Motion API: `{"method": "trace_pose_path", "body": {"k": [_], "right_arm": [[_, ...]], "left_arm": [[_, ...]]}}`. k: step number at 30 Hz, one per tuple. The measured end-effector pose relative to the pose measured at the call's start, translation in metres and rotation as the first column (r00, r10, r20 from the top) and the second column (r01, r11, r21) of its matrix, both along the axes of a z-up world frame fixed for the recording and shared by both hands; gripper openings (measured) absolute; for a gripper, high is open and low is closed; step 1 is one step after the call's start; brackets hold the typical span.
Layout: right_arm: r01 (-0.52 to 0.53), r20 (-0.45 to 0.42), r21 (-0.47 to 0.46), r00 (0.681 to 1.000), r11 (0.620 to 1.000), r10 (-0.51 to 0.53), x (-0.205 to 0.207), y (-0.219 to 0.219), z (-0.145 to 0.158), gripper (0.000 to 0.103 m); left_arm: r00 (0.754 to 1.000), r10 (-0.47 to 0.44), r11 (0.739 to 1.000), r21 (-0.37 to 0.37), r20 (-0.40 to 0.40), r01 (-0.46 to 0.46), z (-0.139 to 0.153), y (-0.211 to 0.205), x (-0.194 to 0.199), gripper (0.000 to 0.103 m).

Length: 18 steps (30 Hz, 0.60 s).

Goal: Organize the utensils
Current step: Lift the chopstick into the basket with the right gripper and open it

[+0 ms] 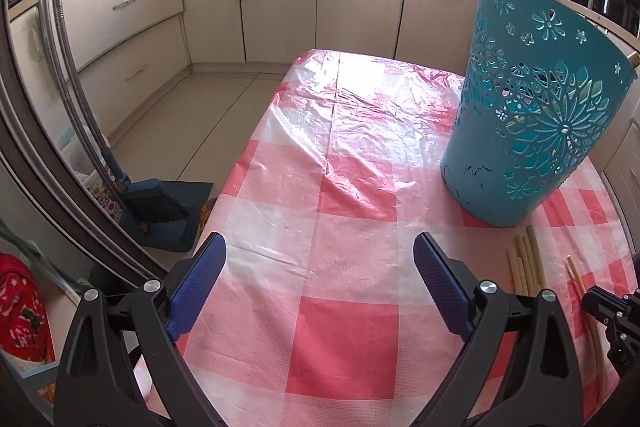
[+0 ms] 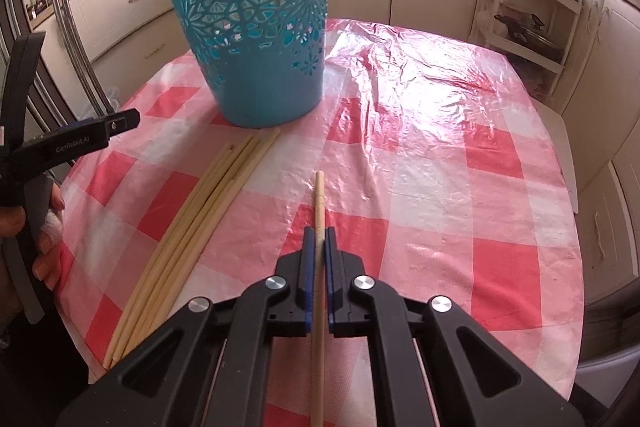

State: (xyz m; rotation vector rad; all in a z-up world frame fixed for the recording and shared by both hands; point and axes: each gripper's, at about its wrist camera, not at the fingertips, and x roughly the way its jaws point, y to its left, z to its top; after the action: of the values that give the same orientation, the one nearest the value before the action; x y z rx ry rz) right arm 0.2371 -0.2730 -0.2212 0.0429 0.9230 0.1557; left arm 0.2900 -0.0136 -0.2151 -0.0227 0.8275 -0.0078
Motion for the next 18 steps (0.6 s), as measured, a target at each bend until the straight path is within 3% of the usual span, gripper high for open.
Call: {"method": "trace_pose_path", "body": {"k": [5, 11, 18], "right_arm": [[0.023, 0.061, 0.173, 0.998, 0.985, -0.034, -0.016, -0.020, 0.029, 0.006], [-0.028, 0.197, 0.349, 0.980, 0.937, -0.044, -0.027, -0.028, 0.092, 0.005], [-0.114, 0.418, 0.454, 0.903, 0.884, -0.097, -0.002, -0.018, 0.185, 0.006]], "left_arm": [[1.000, -0.001, 1.000, -0.002, -0.011, 0.001, -0.001, 0.001, 0.002, 0.091], [1.000, 0.000, 1.000, 0.005, -0.008, 0.000, -0.002, 0.000, 0.002, 0.091], [1.000, -0.002, 1.000, 0.009, -0.007, 0.002, -0.001, 0.000, 0.001, 0.091]]}}
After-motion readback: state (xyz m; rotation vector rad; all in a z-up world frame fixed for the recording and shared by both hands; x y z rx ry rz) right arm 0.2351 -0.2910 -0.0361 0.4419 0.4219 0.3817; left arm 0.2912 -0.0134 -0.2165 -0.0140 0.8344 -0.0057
